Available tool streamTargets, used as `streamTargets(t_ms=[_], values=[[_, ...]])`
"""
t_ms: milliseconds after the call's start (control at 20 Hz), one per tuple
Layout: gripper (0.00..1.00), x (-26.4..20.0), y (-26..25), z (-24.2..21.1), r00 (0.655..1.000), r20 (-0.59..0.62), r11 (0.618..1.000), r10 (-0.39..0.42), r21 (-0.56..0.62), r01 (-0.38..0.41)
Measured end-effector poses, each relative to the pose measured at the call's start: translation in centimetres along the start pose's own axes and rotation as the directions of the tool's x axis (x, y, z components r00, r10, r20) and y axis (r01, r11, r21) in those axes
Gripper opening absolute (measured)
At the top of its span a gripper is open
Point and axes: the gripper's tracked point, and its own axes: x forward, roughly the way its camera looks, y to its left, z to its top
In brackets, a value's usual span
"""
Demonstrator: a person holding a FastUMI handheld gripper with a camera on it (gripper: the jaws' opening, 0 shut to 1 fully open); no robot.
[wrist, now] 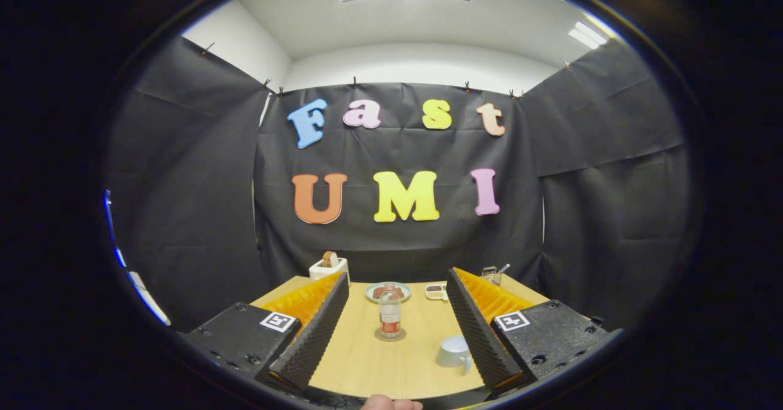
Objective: Take the bottle from table, then pour the juice into the cup, finally place the bottle on the coaster
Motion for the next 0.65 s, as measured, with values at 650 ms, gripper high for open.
streamTargets(t_ms=[650], values=[[1.00,-0.50,0.89,0.64,1.000,0.013,1.000,0.017,-0.003,-0.017]])
